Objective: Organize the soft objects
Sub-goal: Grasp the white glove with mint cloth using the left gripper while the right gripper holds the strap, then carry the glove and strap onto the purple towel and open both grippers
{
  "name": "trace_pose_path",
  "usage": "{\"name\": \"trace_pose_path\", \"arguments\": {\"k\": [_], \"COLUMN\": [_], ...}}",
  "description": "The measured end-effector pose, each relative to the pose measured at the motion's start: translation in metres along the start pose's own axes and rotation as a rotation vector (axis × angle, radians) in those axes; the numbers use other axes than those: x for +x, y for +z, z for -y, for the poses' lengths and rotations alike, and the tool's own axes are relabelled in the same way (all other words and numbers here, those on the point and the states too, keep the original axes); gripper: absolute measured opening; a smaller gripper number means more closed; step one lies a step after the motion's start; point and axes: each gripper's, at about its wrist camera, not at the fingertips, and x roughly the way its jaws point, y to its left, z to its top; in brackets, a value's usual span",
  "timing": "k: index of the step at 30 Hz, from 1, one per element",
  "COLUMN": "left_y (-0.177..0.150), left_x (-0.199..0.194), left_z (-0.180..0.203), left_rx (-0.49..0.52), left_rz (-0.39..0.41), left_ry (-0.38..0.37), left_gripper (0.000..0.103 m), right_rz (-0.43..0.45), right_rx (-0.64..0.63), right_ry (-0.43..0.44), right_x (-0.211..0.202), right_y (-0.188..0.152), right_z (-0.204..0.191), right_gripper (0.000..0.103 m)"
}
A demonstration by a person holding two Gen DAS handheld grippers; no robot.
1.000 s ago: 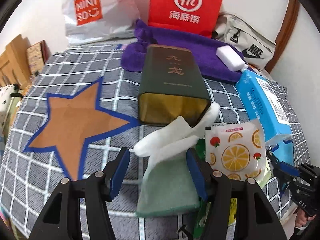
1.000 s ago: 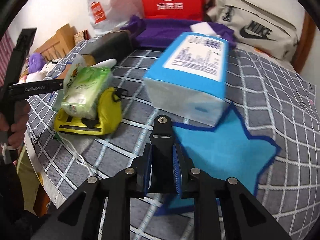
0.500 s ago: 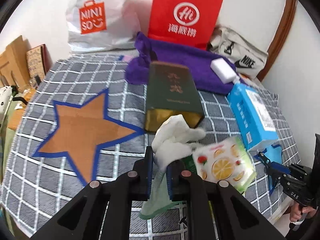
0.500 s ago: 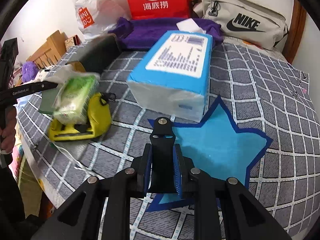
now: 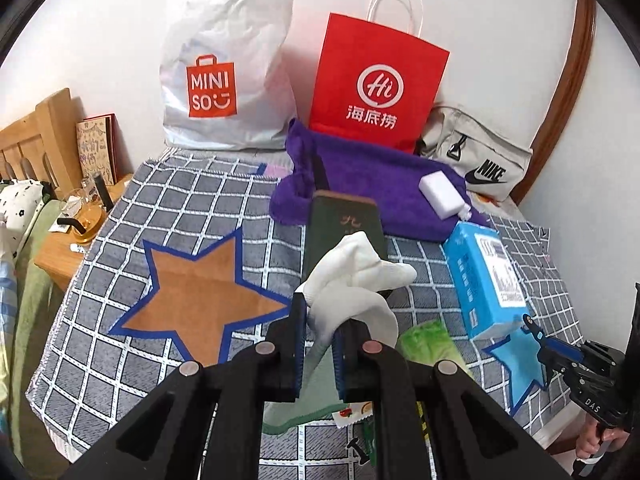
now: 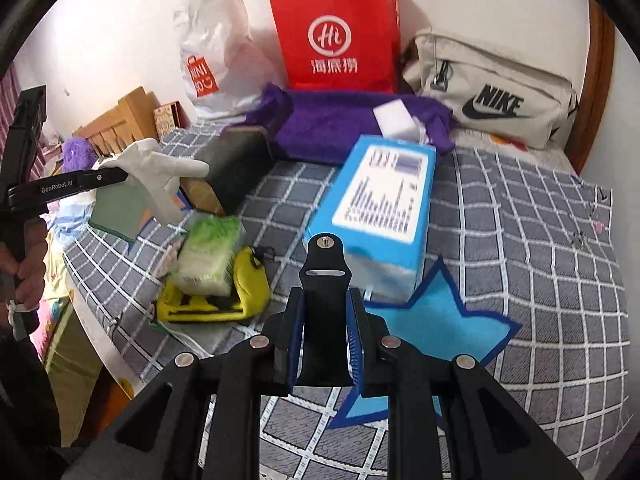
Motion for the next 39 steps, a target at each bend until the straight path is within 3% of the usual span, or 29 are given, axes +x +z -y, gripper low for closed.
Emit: {"name": "trace_pose_path", "arguments": {"k": [8, 20, 39], "left_y": [0.018, 0.068, 0.147], "left_x": [-0.003, 0.015, 0.096], "left_z": [0.009, 0.029, 0.025], "left_rx": [0.004, 0.041, 0.003], "left_rz": [0.013, 0.027, 0.000], "left_ry": [0.007, 0.016, 0.056], "left_gripper": [0.012, 0.012, 0.012], "right_rz": [0.046, 0.085, 0.054], "right_rx": [-0.023, 0.015, -0.011], "right_ry": [-0.012, -0.055, -0.019], "right_x": [-0.011, 0.006, 0.090], "right_y": [0.030, 0.094, 0.187], "right_z": [-0.001, 0.031, 0.063], "right_gripper": [0.021, 0.021, 0.021]}}
